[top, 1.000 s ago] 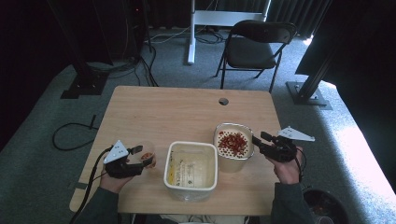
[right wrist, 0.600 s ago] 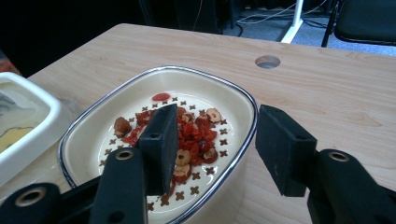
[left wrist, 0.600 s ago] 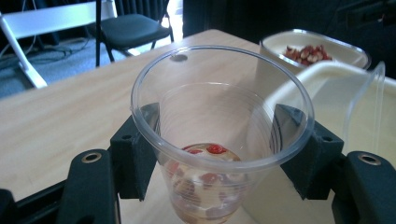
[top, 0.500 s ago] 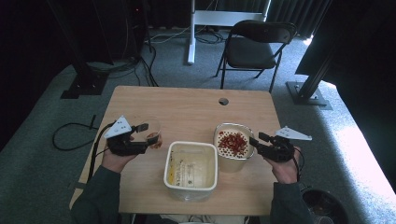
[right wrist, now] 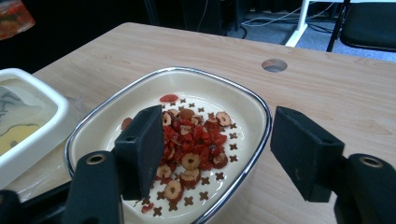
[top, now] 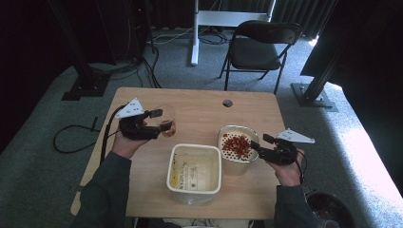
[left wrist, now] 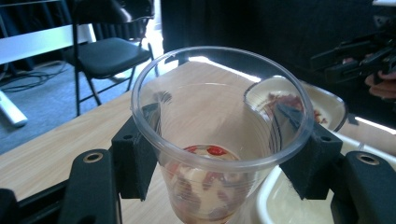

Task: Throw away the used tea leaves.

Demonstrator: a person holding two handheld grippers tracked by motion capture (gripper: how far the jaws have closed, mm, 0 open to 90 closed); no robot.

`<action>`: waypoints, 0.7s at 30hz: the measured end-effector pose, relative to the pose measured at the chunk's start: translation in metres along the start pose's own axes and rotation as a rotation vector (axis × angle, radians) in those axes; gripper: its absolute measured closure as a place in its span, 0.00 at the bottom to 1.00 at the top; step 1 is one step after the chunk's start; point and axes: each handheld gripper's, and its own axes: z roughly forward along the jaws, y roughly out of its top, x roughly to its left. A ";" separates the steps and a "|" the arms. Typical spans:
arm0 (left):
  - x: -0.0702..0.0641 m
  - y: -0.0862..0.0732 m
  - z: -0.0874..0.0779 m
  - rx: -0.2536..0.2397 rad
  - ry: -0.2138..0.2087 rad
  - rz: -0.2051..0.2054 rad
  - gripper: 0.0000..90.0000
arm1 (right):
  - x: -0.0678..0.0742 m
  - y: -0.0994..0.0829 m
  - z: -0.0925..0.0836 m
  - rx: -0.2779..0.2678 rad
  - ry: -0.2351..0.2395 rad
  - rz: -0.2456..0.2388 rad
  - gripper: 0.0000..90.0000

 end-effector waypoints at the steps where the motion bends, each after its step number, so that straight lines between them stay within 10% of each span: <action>1: 0.000 0.003 0.002 0.003 -0.005 0.004 0.40 | 0.000 0.000 0.000 0.000 -0.002 -0.002 0.36; 21: -0.004 0.069 0.051 -0.012 -0.106 0.072 0.40 | 0.001 0.000 0.002 -0.003 -0.020 -0.014 0.33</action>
